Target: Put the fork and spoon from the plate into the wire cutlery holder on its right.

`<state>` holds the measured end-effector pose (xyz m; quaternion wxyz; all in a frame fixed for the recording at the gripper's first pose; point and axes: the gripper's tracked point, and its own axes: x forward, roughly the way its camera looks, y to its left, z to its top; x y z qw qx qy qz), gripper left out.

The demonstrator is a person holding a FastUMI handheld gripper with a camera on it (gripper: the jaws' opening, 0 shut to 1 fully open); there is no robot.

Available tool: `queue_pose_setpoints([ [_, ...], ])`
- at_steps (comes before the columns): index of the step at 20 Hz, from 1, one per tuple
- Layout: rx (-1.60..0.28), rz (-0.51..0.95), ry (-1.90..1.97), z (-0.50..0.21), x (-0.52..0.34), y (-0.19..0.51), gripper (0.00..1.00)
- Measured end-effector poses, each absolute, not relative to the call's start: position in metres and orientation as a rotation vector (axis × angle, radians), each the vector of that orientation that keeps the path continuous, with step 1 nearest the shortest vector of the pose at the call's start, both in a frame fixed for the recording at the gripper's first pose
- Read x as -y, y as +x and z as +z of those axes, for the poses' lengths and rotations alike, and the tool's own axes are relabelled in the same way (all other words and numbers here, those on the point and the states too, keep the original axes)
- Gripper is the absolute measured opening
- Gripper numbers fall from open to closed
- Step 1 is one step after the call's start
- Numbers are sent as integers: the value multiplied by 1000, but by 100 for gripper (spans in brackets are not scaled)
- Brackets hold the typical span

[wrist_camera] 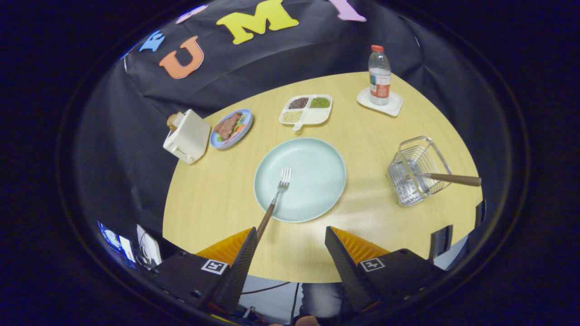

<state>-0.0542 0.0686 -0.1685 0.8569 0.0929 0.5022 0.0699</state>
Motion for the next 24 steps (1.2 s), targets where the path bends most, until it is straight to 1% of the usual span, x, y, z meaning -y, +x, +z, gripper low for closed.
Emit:
queue_pose_setpoints([
  [5, -1129, 157, 149, -216, -124, -56, 90],
  [9, -1146, 123, 134, -238, -141, -51, 88],
  [10, -1143, 108, 131, -242, -141, -47, 83],
  [13, -1108, 47, 141, -249, -136, -33, 81],
  [19, -1120, -36, 125, -264, -123, -24, 31],
  [20, -1131, -26, 119, -263, -123, -25, 14],
  [21, -1129, -24, 102, -266, -120, -25, 14],
  [23, -1128, 8, 112, -265, -123, -24, 4],
  [24, -1117, 8, 126, -264, -122, -23, 4],
])
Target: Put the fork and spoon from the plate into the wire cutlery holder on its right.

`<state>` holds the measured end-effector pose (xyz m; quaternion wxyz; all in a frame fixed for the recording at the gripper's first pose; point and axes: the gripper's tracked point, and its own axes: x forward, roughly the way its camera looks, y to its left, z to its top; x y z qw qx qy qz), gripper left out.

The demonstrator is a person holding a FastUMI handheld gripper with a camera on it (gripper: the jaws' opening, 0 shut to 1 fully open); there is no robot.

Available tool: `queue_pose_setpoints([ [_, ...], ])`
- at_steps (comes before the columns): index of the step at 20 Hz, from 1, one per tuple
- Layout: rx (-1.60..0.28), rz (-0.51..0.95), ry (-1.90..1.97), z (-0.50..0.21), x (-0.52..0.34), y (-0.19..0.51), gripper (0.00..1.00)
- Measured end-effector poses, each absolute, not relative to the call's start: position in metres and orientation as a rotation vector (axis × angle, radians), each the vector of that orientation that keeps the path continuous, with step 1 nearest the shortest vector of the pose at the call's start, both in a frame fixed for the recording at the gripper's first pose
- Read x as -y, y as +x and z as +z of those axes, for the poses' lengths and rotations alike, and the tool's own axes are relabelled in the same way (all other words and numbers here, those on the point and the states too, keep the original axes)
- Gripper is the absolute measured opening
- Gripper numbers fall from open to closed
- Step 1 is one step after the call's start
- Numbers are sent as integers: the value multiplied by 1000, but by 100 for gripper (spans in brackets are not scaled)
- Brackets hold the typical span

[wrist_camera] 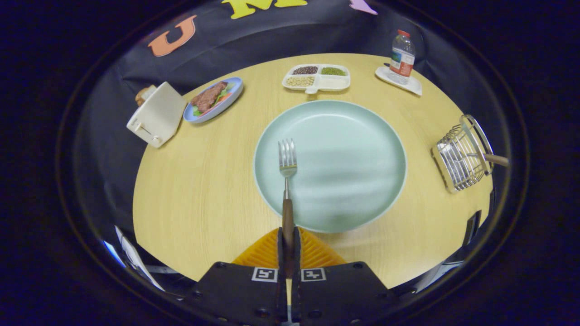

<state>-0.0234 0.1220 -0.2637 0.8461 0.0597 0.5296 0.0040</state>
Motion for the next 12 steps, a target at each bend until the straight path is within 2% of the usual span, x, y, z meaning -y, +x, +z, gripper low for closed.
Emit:
queue_pose_setpoints([
  [2, -1118, 15, 132, -262, -119, -23, 1],
  [12, -1103, 71, 203, -234, -104, -31, 0],
])
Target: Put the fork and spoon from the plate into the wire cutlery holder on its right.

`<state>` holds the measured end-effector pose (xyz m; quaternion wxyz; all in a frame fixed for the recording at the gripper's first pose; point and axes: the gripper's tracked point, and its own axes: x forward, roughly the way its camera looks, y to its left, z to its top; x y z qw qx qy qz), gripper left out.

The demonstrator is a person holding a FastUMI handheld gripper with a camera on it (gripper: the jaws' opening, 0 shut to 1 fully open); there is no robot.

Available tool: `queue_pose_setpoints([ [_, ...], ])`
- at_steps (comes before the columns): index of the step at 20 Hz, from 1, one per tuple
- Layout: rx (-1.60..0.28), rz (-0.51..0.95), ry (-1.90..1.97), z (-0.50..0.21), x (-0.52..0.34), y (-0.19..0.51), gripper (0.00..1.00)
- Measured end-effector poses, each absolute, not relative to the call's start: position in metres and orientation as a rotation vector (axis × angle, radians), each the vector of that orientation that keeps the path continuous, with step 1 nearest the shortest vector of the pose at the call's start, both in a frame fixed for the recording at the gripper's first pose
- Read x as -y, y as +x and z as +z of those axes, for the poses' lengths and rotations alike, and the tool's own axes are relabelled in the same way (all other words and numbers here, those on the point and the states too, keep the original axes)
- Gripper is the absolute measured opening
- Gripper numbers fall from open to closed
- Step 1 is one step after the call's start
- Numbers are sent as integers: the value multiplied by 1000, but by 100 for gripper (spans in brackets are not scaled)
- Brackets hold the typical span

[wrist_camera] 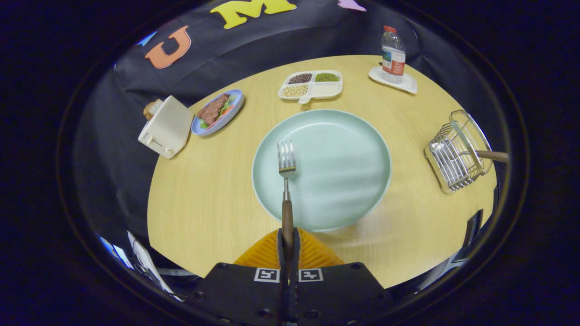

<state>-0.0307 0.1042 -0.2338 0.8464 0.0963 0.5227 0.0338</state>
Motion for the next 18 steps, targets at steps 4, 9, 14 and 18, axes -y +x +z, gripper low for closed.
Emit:
queue_pose_setpoints([
  [4, -1082, 122, 186, -182, -78, -40, 0],
  [9, -1061, 111, 227, -129, -3, -51, 0],
  [14, -1054, 64, 266, -94, 73, -60, 0],
  [18, -1079, 19, 236, -84, 123, -73, 0],
])
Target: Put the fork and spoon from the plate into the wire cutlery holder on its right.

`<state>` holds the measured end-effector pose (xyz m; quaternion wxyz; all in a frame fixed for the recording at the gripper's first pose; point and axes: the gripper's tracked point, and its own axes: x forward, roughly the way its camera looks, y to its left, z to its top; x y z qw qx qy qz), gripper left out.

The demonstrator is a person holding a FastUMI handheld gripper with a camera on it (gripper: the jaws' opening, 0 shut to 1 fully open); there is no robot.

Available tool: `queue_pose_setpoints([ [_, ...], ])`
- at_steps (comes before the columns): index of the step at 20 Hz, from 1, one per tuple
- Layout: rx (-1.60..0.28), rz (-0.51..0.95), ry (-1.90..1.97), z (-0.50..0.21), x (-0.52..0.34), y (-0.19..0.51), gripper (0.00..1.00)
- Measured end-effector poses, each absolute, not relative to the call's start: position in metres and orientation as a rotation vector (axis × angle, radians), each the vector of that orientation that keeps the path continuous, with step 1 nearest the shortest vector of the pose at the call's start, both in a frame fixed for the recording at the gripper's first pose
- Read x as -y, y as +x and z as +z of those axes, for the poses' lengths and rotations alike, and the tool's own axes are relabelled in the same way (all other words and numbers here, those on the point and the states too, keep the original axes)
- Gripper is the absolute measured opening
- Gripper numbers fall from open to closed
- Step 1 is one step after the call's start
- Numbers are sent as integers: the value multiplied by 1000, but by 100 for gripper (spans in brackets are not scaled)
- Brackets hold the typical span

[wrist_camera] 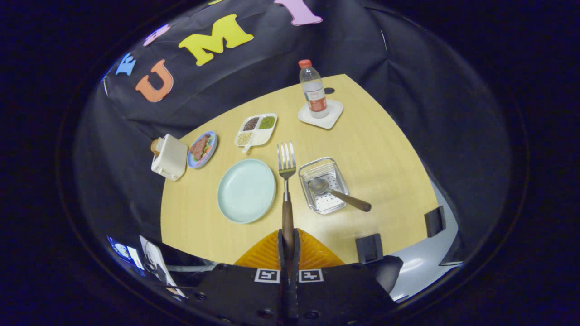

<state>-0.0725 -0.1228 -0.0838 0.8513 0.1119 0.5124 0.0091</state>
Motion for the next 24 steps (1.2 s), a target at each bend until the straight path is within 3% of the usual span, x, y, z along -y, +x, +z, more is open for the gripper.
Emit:
queue_pose_setpoints([
  [10, -1199, 6, 267, -102, 142, -87, 0],
  [24, -1227, -20, 339, -115, 141, -73, 2],
])
